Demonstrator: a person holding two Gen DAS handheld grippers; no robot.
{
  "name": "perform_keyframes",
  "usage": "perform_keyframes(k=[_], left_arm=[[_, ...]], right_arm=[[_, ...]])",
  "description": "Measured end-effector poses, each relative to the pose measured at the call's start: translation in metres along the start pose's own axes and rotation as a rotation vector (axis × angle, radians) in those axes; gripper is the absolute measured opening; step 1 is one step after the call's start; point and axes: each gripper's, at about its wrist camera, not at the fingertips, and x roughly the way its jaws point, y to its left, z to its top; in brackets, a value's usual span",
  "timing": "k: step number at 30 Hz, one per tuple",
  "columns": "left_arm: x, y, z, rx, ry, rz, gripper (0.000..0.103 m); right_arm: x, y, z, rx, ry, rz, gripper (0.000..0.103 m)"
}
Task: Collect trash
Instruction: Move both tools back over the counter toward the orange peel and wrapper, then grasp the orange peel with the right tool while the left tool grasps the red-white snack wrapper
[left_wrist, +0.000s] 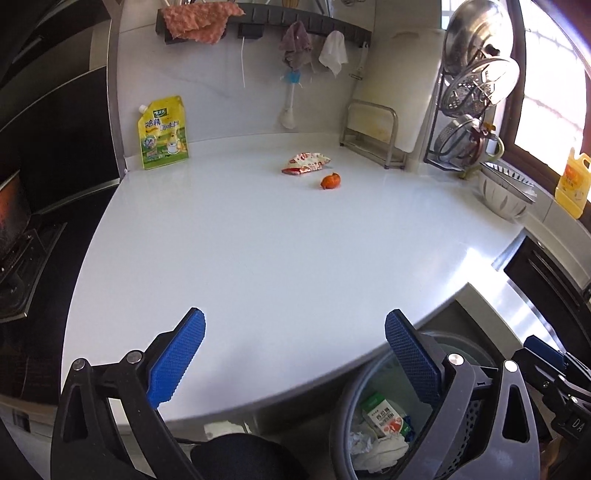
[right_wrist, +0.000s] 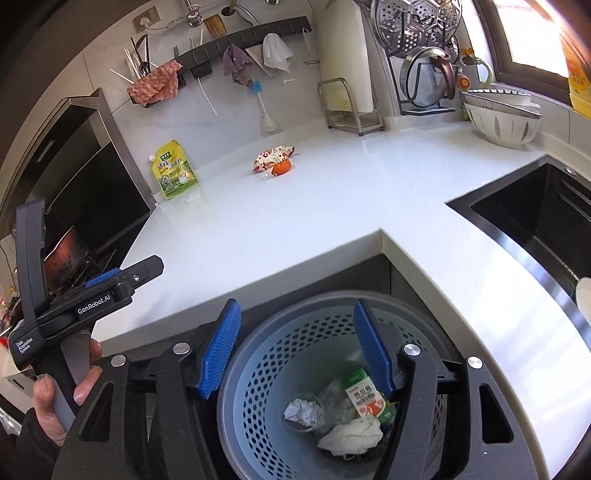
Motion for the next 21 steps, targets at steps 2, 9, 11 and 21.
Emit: perform_keyframes(k=[2,9,11,21], left_arm=[[0.008,0.008,0.017,-0.005,-0.008,0.009,0.096],[0.039,0.028,0.075,-0.023,-0.038,0.046,0.096],[0.050,0.031,0.086,-0.022,-0.038,0.047,0.097],[0.116,0.045,0.131,-0.052,-0.015,0.068,0.097]], right_arm=[[0.015,0.001,0.018,-0.015,0.003,0.001,0.066],[0.072,0.006,0.074,-0.070,0.042,-0.010,0.069],[0.087,0.005,0.089,-0.072,0.045,0.004,0.072],[0.170,0.004,0.155,-0.087,0.093,0.026,0.073]])
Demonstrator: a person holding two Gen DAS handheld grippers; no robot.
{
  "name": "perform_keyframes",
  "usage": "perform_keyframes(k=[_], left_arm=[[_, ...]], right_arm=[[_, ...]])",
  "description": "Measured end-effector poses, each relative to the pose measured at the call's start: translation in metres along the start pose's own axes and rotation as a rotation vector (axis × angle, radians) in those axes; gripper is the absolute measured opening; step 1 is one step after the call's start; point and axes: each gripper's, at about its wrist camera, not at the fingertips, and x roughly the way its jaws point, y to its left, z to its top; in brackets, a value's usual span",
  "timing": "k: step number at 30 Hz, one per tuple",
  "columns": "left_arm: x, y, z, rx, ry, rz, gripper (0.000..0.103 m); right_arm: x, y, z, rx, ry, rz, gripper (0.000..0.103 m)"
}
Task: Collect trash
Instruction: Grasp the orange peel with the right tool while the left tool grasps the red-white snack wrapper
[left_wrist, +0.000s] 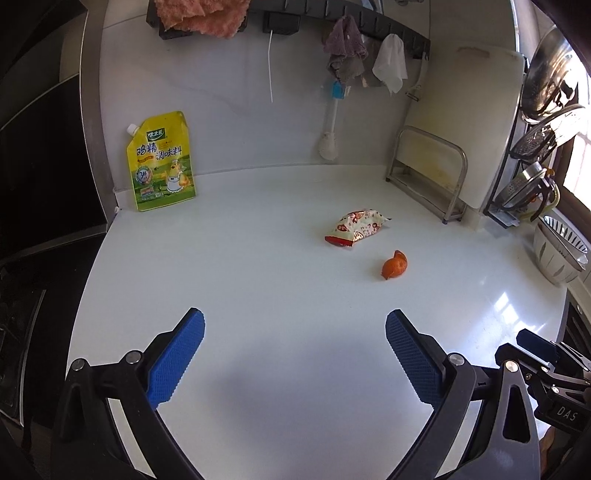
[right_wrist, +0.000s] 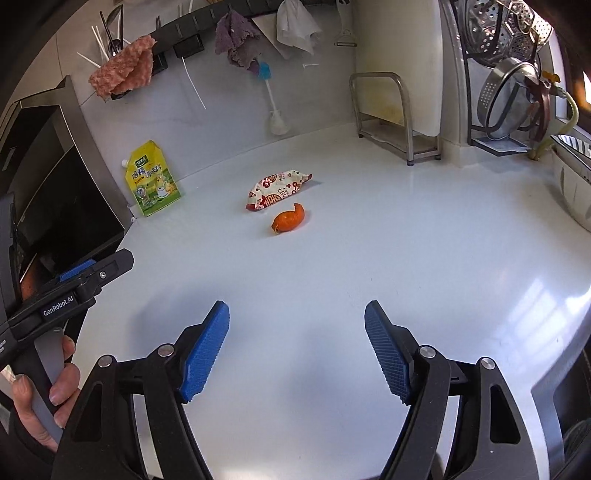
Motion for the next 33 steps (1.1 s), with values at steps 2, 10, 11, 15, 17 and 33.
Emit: perform_keyframes(k=[2,10,11,15,17,33], left_arm=[[0.013,0.002,0.007,-0.013,0.004,-0.002,0.097],[0.047,0.012,0.021,-0.032,0.002,0.070,0.097],[0.049,0.013,0.020,-0.032,0.001,0.090,0.097],[0.054,0.019,0.017,-0.040,0.011,0.106,0.097],[0.056,0.023,0.017,-0.055,0.021,0.107,0.097],[0.061,0.021,0.014,-0.057,0.044,0.101,0.097]], right_arm=[[0.015,-0.002,0.013,0.007,0.008,0.011,0.073],[0.071,-0.001,0.051,0.000,0.052,0.020,0.073],[0.078,0.002,0.054,-0.012,0.060,0.018,0.073],[0.103,0.007,0.063,-0.033,0.094,0.030,0.073],[0.114,0.009,0.067,-0.040,0.107,0.022,0.073],[0.164,0.022,0.080,-0.115,0.178,-0.063,0.047]])
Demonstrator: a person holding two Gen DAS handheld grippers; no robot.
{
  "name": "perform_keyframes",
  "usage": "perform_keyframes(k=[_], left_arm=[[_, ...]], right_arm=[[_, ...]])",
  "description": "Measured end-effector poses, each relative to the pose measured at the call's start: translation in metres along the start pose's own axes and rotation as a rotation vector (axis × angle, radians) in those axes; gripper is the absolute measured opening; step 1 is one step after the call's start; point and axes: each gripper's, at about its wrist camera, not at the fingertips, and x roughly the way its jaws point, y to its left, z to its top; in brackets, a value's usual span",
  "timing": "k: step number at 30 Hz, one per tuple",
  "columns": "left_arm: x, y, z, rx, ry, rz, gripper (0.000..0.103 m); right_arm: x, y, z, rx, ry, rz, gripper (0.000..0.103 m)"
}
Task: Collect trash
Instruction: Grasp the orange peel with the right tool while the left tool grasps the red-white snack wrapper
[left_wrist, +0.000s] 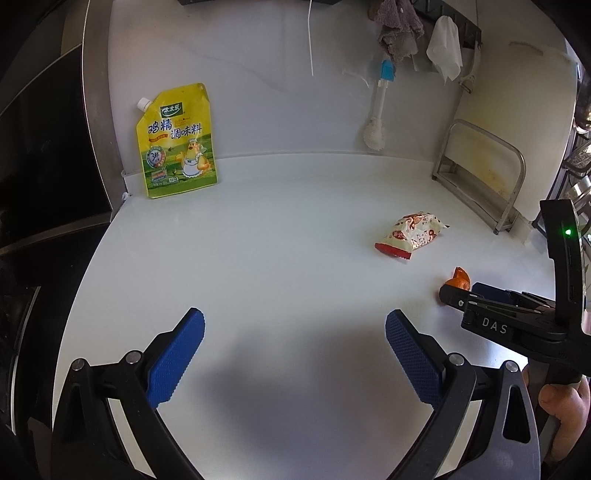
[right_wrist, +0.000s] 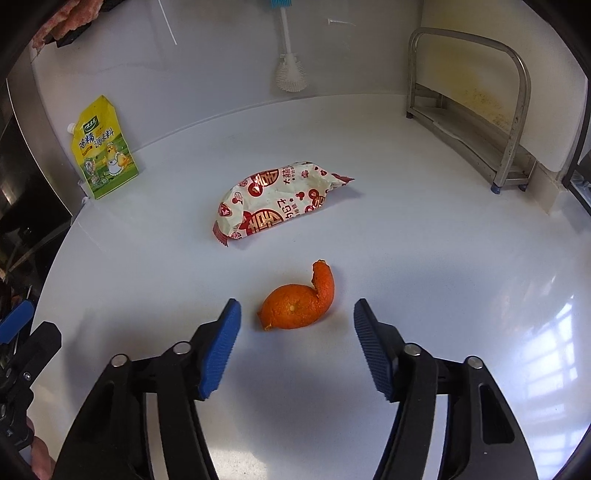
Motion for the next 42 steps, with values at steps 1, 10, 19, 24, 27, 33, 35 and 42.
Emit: perform_keyframes(k=[1,10,19,24,27,33,35,42], left_arm=[[0.001,-0.001,-0.001,0.003,0.002,-0.001,0.097],[0.017,-0.017,0.007,0.038,0.024,-0.025,0.097],[0.051,-0.053,0.036,0.082,0.028,-0.119,0.097],[0.077,-0.080,0.057,0.117,0.031,-0.148,0.097],[0.095,-0.096,0.065,0.177,0.046,-0.153,0.097],[0.123,-0.106,0.077,0.187,0.107,-0.183,0.097],[0.130,-0.108,0.081,0.194,0.123,-0.183,0.097],[0.157,-0.121,0.088,0.213,0.189,-0.200,0.095]], right_arm=[[0.000,0.001,0.000,-0.010,-0.011,-0.008,0.046],[-0.007,-0.027,0.000,0.063,-0.070,0.019,0.028],[-0.039,-0.087,-0.012,0.219,-0.154,0.033,0.028],[-0.053,-0.103,-0.028,0.272,-0.187,0.059,0.028],[-0.059,-0.110,-0.031,0.309,-0.208,0.122,0.028],[-0.066,-0.110,-0.032,0.317,-0.232,0.171,0.028],[-0.065,-0.110,-0.032,0.324,-0.233,0.201,0.028],[-0.068,-0.110,-0.032,0.332,-0.239,0.232,0.028]])
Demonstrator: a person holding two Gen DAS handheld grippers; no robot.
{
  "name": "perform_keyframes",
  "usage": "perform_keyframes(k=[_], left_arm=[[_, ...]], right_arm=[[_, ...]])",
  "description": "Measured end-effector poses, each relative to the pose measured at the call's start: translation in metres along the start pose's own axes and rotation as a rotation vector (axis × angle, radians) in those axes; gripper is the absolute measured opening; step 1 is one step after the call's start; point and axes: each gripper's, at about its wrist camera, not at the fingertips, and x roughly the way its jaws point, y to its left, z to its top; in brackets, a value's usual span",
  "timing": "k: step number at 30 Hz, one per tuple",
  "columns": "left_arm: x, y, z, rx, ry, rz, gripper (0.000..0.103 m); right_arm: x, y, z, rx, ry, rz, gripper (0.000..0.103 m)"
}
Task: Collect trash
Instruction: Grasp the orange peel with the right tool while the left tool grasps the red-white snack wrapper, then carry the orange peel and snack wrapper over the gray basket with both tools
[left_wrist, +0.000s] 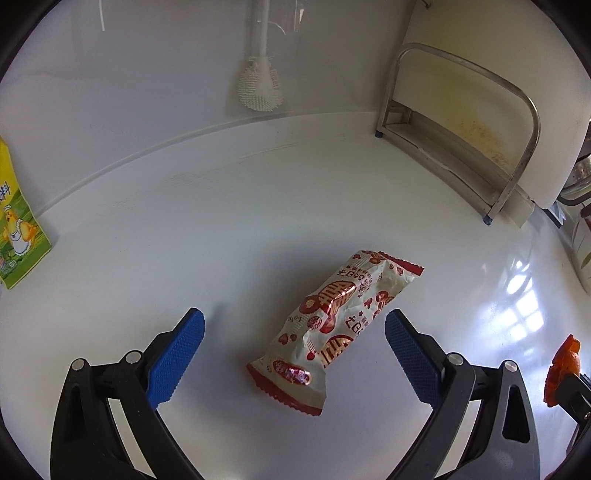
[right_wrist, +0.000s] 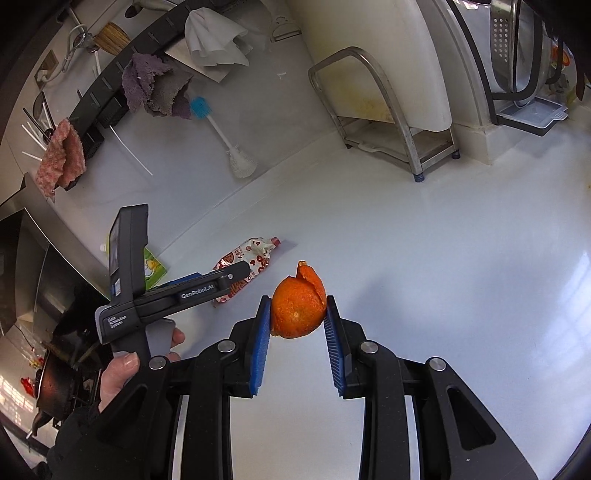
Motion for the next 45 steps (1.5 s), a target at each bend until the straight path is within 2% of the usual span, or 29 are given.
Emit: perform_keyframes(k=[2,3,5,6,7,9,10,11,16,22,27,34,41,45], left_arm=[[0.004,-0.002,0.003,0.006,0.011,-0.007,0.091],[0.006,-0.002,0.003,0.004,0.023,-0.015,0.079],[0.009,-0.002,0.003,0.005,0.037,-0.013,0.067],[0.008,-0.002,0.002,0.006,0.034,-0.020,0.056],[0.006,-0.002,0.001,0.008,0.027,-0.022,0.052],[0.002,-0.003,-0.003,0.010,0.024,-0.017,0.031],[-0.001,-0.003,-0.006,0.011,0.021,-0.016,0.024],[-0.004,-0.004,-0.010,0.009,0.020,-0.016,0.021],[-0.025,-0.004,-0.029,-0.001,-0.006,0.010,0.020],[-0.073,-0.012,-0.059,0.000,-0.098,0.094,0.019],[-0.123,-0.023,-0.100,-0.019,-0.145,0.095,0.019],[-0.188,-0.039,-0.158,0.035,-0.158,0.131,0.019],[-0.255,-0.052,-0.218,0.062,-0.202,0.149,0.019],[-0.282,-0.061,-0.250,0.063,-0.220,0.124,0.019]], right_arm=[[0.000,0.000,0.000,0.001,0.001,0.001,0.028],[0.001,0.000,0.000,0.000,0.002,0.001,0.028],[0.002,0.001,-0.001,-0.004,0.004,-0.003,0.028],[0.002,0.002,-0.001,-0.006,0.003,-0.006,0.028],[0.002,0.002,-0.001,-0.009,0.003,-0.010,0.028],[0.003,0.002,-0.002,-0.011,0.005,-0.016,0.028],[0.003,0.001,-0.002,-0.010,0.007,-0.018,0.028],[0.003,0.001,-0.003,-0.010,0.009,-0.022,0.028],[-0.003,0.000,-0.013,-0.023,0.015,-0.035,0.028],[-0.032,-0.004,-0.036,-0.044,0.019,-0.064,0.028],[-0.071,0.002,-0.061,-0.037,0.019,-0.081,0.028],[-0.133,0.023,-0.106,-0.053,0.005,-0.092,0.028],[-0.190,0.037,-0.159,-0.037,-0.011,-0.090,0.028],[-0.214,0.046,-0.189,-0.042,-0.011,-0.092,0.028]])
